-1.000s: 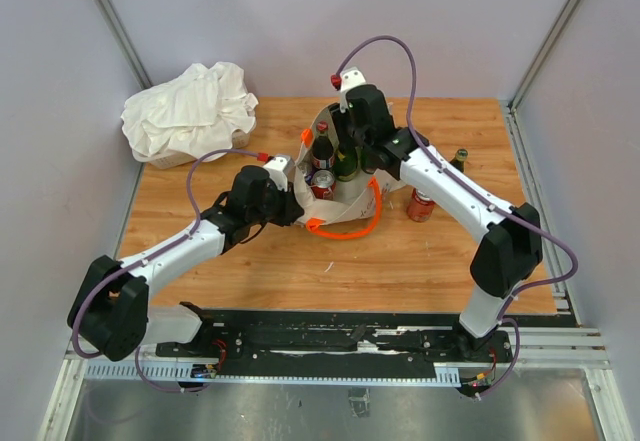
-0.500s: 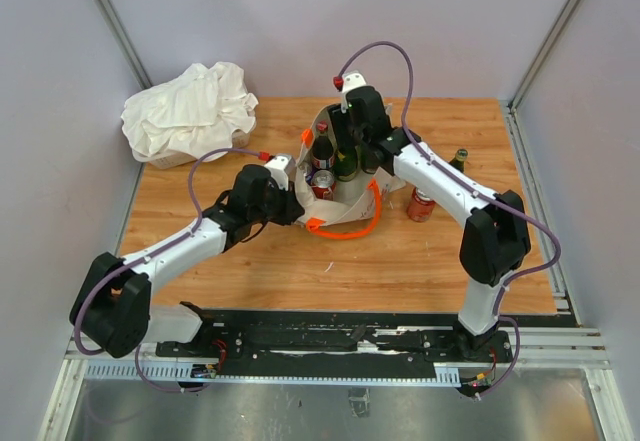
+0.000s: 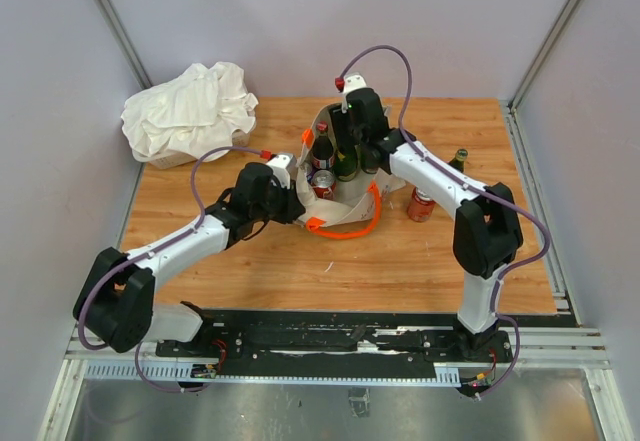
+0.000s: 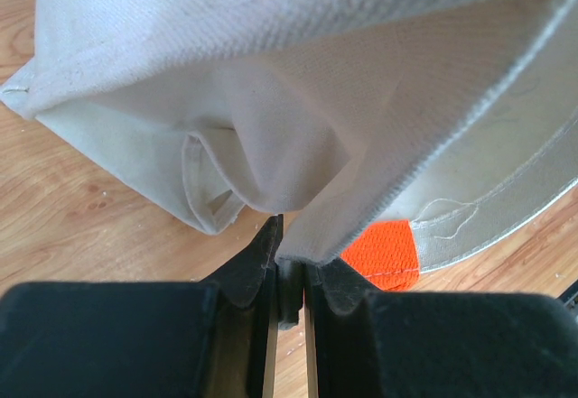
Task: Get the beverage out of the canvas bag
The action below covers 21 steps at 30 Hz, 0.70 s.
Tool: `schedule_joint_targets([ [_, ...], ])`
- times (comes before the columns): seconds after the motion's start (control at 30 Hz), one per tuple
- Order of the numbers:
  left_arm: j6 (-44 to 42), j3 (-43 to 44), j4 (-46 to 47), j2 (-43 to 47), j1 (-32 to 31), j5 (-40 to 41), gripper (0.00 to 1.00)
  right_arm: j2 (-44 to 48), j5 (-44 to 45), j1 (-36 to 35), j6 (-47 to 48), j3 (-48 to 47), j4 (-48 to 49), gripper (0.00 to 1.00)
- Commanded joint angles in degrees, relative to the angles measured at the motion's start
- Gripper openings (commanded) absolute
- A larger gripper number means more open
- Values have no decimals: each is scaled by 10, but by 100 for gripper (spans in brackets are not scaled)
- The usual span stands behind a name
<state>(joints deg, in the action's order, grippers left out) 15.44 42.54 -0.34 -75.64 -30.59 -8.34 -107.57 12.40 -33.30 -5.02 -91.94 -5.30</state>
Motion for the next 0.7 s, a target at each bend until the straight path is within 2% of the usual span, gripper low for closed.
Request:
schedule_joint_targets([
  [0.0, -16, 9, -16, -20, 3, 50, 16, -17, -5, 8, -13, 9, 18, 55],
  [0.5, -22, 18, -15, -34, 4, 51, 15, -53, -5, 8, -10, 14, 22, 49],
  [0.6, -21, 17, -15, -34, 4, 51, 16, -57, -8, 8, -9, 11, 24, 43],
  [0.67, -20, 17, -16, -33, 4, 52, 15, -57, -10, 8, -7, 10, 23, 32],
])
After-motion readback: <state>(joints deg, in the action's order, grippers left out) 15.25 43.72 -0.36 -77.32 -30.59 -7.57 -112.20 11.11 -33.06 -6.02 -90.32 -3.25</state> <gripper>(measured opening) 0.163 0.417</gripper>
